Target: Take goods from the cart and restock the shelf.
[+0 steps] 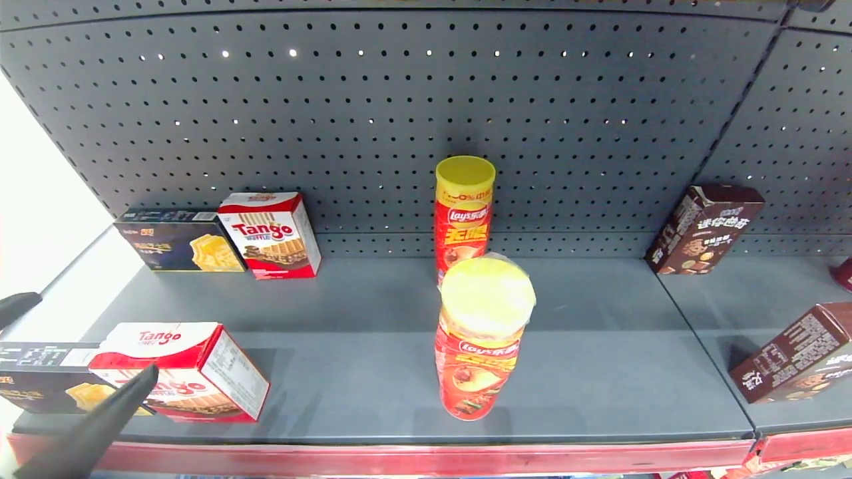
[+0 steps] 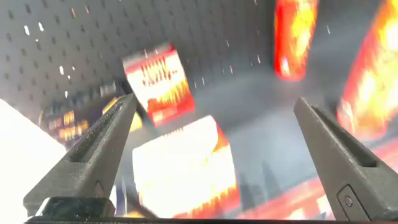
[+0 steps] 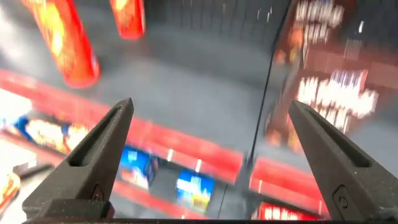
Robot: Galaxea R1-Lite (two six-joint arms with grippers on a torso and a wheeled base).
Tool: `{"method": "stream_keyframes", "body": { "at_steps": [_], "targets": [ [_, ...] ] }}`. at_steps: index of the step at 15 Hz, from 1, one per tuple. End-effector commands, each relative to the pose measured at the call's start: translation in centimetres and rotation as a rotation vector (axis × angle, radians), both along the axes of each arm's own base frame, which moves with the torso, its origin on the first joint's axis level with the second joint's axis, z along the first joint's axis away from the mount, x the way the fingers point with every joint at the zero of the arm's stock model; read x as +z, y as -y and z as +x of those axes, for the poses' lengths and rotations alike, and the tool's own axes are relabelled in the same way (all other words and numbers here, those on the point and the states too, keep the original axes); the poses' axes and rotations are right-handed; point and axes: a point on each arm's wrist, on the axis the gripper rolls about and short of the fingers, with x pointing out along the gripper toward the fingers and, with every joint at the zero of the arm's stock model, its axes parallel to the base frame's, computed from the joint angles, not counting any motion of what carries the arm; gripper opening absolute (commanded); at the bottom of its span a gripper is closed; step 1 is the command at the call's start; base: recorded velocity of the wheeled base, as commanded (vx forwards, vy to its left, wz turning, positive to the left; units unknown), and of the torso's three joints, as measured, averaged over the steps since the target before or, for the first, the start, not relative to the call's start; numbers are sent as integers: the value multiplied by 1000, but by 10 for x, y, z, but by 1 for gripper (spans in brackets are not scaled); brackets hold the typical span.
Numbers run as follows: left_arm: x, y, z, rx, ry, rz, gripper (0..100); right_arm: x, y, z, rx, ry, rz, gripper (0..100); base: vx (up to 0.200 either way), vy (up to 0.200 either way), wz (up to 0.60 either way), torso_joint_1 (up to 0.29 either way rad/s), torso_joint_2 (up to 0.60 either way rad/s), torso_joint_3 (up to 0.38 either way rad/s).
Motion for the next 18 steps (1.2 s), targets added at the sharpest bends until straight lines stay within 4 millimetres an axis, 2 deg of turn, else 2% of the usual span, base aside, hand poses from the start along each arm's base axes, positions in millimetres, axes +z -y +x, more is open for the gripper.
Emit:
{"method": "stream_keyframes", "body": {
  "at_steps": [1,3,4,5,6,7,9,12,14,16,18],
  "targets": [
    [-29,-22,-37,-13,4,31,100,-37,6,-20,-2,33,14,100,0,0,0,0,0,0],
    [-49,-32,-54,-16,-67,75,100,-53,5,-16,10,-21,-2,100,0,0,0,0,0,0],
    [-57,-35,-59,-16,-98,94,100,-53,5,-16,9,-23,-2,100,0,0,0,0,0,0],
    [-68,-36,-60,-15,-138,120,100,-53,5,-16,1,-28,4,100,0,0,0,0,0,0],
    [-70,-36,-60,-15,-144,123,100,-53,5,-16,0,-30,5,100,0,0,0,0,0,0],
    [-91,-35,-58,-6,-200,158,100,-52,4,-11,-36,-91,-6,100,0,0,0,0,0,0],
    [-113,-35,-57,53,-270,192,100,-50,0,0,-178,-223,-30,100,0,0,0,0,0,0],
    [-117,-34,-57,198,-300,181,100,-50,-2,5,-364,-287,-14,100,0,0,0,0,0,0],
    [-117,-34,-58,364,-316,157,100,-50,-3,-3,-434,-206,38,100,0,0,0,0,0,0],
    [-117,-34,-59,454,-321,142,100,-52,-3,-9,-453,-114,85,100,0,0,0,0,0,0],
    [-117,-35,-62,459,-290,130,100,-51,-2,-8,-498,-90,141,100,0,0,0,0,0,0]
  ]
}}
